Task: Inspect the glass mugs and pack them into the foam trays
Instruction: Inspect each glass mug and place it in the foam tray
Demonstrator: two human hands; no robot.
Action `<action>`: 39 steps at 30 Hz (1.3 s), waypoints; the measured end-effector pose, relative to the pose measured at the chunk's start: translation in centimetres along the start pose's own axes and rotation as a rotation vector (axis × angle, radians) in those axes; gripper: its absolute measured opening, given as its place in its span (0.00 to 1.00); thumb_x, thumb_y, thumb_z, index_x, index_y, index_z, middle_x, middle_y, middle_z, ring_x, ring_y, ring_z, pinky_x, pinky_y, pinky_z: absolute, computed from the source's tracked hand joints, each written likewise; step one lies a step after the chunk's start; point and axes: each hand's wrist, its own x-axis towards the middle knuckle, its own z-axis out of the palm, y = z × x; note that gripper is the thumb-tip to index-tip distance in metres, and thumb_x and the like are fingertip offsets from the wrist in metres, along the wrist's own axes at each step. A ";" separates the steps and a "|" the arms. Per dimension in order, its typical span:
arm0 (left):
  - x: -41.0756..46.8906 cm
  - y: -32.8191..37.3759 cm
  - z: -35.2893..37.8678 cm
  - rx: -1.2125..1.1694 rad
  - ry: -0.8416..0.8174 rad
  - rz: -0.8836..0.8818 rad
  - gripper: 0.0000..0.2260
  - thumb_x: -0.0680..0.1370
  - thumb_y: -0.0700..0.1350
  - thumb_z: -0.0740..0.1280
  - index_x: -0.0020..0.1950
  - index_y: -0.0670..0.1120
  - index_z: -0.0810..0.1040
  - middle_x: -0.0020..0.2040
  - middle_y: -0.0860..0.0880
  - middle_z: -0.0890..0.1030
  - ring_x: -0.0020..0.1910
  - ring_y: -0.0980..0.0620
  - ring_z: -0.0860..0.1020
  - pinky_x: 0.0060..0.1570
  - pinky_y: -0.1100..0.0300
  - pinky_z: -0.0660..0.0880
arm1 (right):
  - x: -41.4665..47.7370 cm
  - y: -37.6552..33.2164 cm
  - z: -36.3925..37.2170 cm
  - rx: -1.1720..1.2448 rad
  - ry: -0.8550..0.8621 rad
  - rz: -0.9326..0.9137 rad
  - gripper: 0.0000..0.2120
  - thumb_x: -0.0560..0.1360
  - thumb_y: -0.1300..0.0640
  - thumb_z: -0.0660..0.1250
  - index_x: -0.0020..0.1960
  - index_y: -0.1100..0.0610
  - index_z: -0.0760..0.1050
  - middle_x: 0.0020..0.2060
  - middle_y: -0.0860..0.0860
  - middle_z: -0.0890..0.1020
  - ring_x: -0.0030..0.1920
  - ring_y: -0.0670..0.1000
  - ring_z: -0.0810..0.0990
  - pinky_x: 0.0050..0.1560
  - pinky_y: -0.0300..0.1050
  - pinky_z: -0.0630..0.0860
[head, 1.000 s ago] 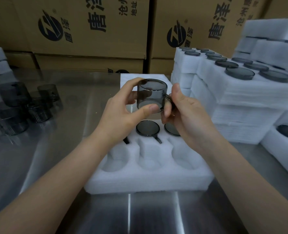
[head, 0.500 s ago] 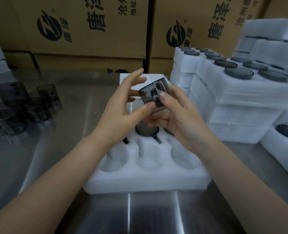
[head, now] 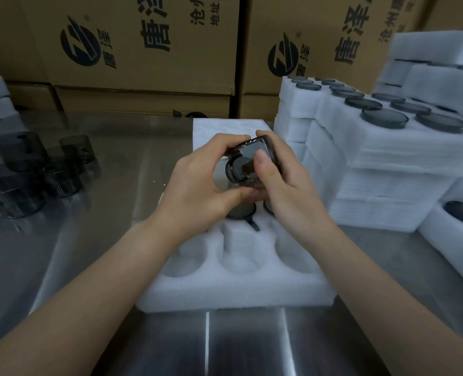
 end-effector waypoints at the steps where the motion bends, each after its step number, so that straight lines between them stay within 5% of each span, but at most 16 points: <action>1: 0.0 -0.1 0.0 -0.003 -0.002 -0.002 0.28 0.66 0.51 0.76 0.63 0.46 0.75 0.54 0.64 0.77 0.56 0.61 0.77 0.58 0.71 0.70 | 0.0 0.0 0.0 0.021 0.009 -0.003 0.09 0.80 0.47 0.58 0.57 0.34 0.70 0.46 0.34 0.82 0.50 0.37 0.80 0.47 0.31 0.76; 7: -0.3 -0.5 0.2 -0.011 -0.009 -0.006 0.29 0.66 0.41 0.80 0.64 0.44 0.73 0.56 0.60 0.77 0.59 0.61 0.77 0.61 0.68 0.72 | 0.2 -0.5 -0.4 0.350 0.060 0.185 0.14 0.83 0.51 0.55 0.64 0.50 0.75 0.47 0.54 0.86 0.48 0.53 0.86 0.38 0.45 0.81; 13: -0.4 -0.8 0.2 -0.086 -0.019 0.015 0.30 0.69 0.37 0.78 0.66 0.48 0.69 0.62 0.58 0.75 0.64 0.61 0.75 0.64 0.63 0.71 | 0.6 0.0 -1.0 0.550 0.046 0.334 0.19 0.83 0.50 0.55 0.56 0.61 0.79 0.46 0.59 0.86 0.44 0.57 0.86 0.36 0.46 0.81; 16: -0.5 -0.7 0.2 -0.104 -0.010 0.040 0.30 0.69 0.38 0.77 0.67 0.49 0.67 0.62 0.58 0.75 0.64 0.60 0.75 0.64 0.63 0.72 | 0.8 0.1 -1.1 0.735 -0.060 0.396 0.22 0.78 0.44 0.58 0.57 0.61 0.78 0.49 0.59 0.85 0.48 0.56 0.85 0.40 0.46 0.81; 20: -0.3 -0.4 0.0 -0.054 -0.039 -0.027 0.31 0.66 0.47 0.78 0.60 0.63 0.65 0.55 0.72 0.74 0.59 0.72 0.73 0.57 0.76 0.67 | 0.8 0.6 -1.1 0.842 -0.309 0.455 0.33 0.75 0.37 0.58 0.71 0.57 0.69 0.57 0.61 0.81 0.53 0.59 0.81 0.51 0.55 0.79; 27: -0.1 -0.1 -0.1 0.041 -0.086 -0.041 0.38 0.66 0.58 0.77 0.71 0.45 0.70 0.65 0.54 0.76 0.65 0.57 0.73 0.65 0.66 0.67 | 0.8 0.7 -1.1 0.642 -0.082 0.370 0.29 0.73 0.39 0.62 0.62 0.61 0.76 0.50 0.61 0.84 0.46 0.61 0.85 0.41 0.49 0.82; 34: -0.1 0.7 0.0 0.043 -0.055 0.055 0.29 0.67 0.46 0.76 0.66 0.42 0.75 0.60 0.50 0.80 0.61 0.52 0.78 0.63 0.57 0.73 | 0.8 0.6 -0.8 0.620 0.016 0.407 0.21 0.82 0.47 0.56 0.55 0.61 0.79 0.45 0.60 0.86 0.42 0.55 0.86 0.31 0.43 0.79; 39: -0.2 0.4 -0.3 0.002 -0.069 0.098 0.29 0.68 0.39 0.78 0.67 0.39 0.73 0.64 0.48 0.77 0.65 0.54 0.75 0.66 0.58 0.71 | 1.0 0.9 -1.5 0.744 -0.032 0.419 0.21 0.78 0.46 0.60 0.58 0.63 0.77 0.49 0.61 0.85 0.46 0.61 0.86 0.38 0.50 0.82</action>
